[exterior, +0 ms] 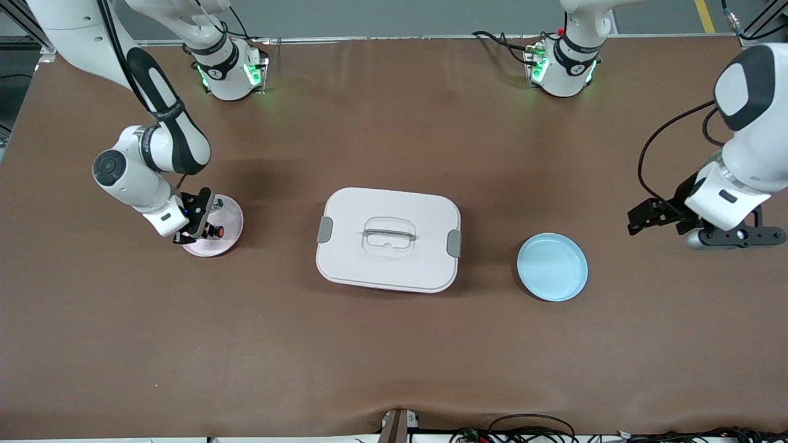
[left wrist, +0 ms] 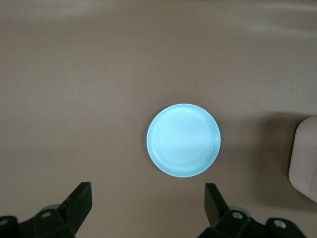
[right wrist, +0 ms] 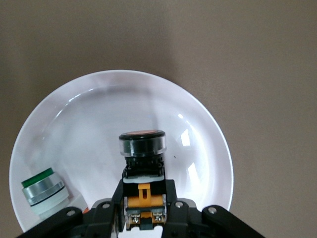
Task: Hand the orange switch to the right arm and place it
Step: 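Lower the orange switch onto the pink plate and open the right gripper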
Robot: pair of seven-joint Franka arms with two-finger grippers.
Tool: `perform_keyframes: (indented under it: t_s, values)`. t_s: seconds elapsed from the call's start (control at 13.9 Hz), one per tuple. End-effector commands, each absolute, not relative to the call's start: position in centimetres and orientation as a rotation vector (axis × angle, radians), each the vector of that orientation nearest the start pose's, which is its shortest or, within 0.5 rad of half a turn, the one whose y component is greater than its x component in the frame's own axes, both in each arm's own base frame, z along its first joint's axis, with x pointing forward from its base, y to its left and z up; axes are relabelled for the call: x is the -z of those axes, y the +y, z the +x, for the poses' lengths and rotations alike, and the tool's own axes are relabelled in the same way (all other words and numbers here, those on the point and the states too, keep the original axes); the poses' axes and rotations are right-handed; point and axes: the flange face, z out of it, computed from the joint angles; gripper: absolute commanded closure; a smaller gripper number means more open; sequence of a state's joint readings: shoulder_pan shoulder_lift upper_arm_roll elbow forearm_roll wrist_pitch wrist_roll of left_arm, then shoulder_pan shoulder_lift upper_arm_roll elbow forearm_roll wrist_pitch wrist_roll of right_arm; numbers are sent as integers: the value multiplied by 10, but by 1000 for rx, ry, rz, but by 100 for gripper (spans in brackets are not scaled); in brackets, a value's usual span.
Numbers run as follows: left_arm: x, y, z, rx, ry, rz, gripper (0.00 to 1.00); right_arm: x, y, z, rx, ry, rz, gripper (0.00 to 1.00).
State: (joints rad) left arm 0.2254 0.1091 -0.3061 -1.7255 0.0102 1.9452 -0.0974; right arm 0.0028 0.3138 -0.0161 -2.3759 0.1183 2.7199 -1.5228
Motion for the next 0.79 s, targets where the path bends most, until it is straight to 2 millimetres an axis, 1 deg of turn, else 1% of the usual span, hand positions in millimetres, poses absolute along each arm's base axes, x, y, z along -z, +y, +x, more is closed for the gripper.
perform_keyframes:
  t_s: [0.0,0.22,0.5,0.57,0.65,0.72]
  values:
    - [-543,-41,594,200,-27,-3142,0,-193,-10,509,89,-2045,-2374,100]
    - [-545,-43,595,205,-28,-3142,0,-184,-8,509,71,-2046,-2360,100]
    - [-552,-43,597,229,-29,-3144,0,-184,-5,510,72,-2039,-2367,100]
    - [-554,-43,598,234,-27,-3144,0,-187,-5,514,82,-2038,-2373,66]
    - [-553,-44,598,232,-25,-3145,0,-188,-5,516,82,-2040,-2369,1]
    - [-553,-49,598,232,-13,-3147,0,-191,-4,519,89,-2040,-2373,0]
